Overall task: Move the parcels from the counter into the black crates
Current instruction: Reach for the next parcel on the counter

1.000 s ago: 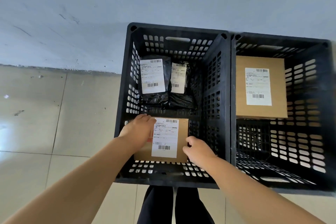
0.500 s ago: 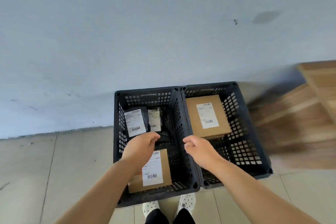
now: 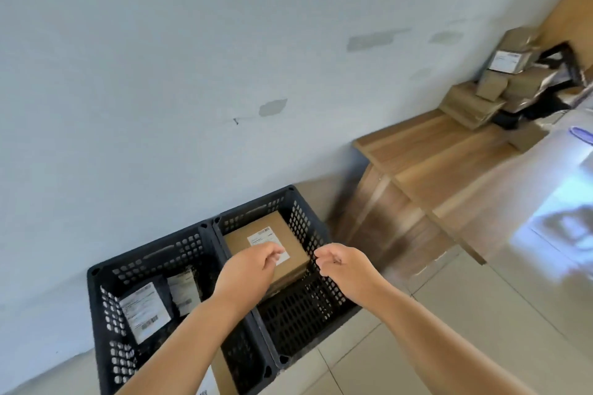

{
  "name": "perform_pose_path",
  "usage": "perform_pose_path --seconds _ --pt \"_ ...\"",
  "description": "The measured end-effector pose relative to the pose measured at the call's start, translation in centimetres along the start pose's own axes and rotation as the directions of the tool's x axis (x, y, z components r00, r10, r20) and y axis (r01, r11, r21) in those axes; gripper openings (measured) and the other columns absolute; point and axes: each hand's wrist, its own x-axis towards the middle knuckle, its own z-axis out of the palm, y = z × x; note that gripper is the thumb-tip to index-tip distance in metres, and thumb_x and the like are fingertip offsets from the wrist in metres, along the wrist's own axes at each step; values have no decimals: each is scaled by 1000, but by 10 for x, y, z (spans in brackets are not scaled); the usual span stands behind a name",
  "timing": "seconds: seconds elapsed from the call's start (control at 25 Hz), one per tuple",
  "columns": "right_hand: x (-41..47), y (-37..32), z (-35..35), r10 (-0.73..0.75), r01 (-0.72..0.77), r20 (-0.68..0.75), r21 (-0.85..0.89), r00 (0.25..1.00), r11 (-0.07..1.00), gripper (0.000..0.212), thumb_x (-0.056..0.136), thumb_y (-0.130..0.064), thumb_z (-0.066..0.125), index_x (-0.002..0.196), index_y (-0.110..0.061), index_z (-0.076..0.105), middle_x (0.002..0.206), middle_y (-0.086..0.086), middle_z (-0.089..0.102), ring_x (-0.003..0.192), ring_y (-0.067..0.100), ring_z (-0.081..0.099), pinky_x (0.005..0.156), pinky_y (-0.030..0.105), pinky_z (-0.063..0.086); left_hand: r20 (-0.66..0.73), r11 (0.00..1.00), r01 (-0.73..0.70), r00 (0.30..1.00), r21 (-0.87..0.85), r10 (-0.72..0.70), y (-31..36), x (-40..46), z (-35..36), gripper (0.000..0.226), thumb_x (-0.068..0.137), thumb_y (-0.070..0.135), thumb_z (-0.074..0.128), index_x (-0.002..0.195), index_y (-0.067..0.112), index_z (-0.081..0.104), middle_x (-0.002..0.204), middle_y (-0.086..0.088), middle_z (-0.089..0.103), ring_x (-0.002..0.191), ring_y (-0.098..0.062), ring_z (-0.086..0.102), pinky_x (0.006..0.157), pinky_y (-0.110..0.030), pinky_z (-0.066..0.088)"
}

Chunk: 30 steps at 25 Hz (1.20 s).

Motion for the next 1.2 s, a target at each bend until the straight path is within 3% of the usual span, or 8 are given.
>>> perform_pose_path --seconds 0.12,0.32,0.48,0.64,0.8,1.0,1.12,1.2 --pt "-23 26 -51 13 -6 -99 68 995 998 27 95 -18 48 116 -31 59 107 -11 68 100 23 66 88 33 52 27 997 -72 997 22 71 53 8 18 39 98 21 36 131 37 48 122 22 56 106 -1 55 86 -21 43" --pt "-61 89 -140 35 -6 -178 159 983 987 27 91 -16 52 114 -29 62 108 -15 67 101 24 66 91 40 51 26 987 -148 989 60 146 144 19 66 38 97 23 41 132 38 47 116 25 58 101 1 55 91 -24 45" --pt "-89 150 -233 -24 73 -263 178 965 981 26 90 -15 54 109 -29 64 104 -14 68 93 13 67 68 26 55 -50 972 -216 974 92 222 240 33 119 35 97 26 42 130 36 49 104 26 60 96 2 56 83 -21 45" --pt "-104 205 -316 -89 128 -301 115 950 985 26 90 -13 54 101 -34 63 101 -13 68 95 1 63 84 18 50 -100 956 -277 953 92 286 328 50 168 38 98 28 43 136 33 44 98 26 60 92 0 58 77 -22 45" --pt "-115 244 -386 -110 156 -306 130 946 979 27 92 -10 54 94 -37 61 95 -10 69 88 -2 65 81 12 48 -88 952 -293 950 90 301 387 68 212 36 97 28 45 133 33 46 94 21 63 87 -1 59 75 -22 48" --pt "-94 276 -455 -123 165 -312 110 942 980 27 92 -10 56 95 -36 60 98 -12 68 93 -3 64 85 15 49 -32 953 -275 959 126 281 432 114 251 32 96 30 44 127 34 52 97 14 67 90 -4 62 83 -30 52" --pt "-68 297 -494 -130 165 -313 86 941 983 25 93 -10 55 97 -34 61 99 -11 68 91 -2 64 88 18 51 0 943 -302 952 144 305 462 154 274 32 97 30 44 127 32 54 101 15 66 93 -2 60 84 -25 50" --pt "-46 309 -522 -122 156 -312 85 942 984 22 94 -11 54 104 -28 62 101 -11 67 91 0 65 87 17 51 24 935 -326 945 138 326 482 189 289 31 97 31 45 126 31 55 99 17 64 88 1 59 77 -19 49"
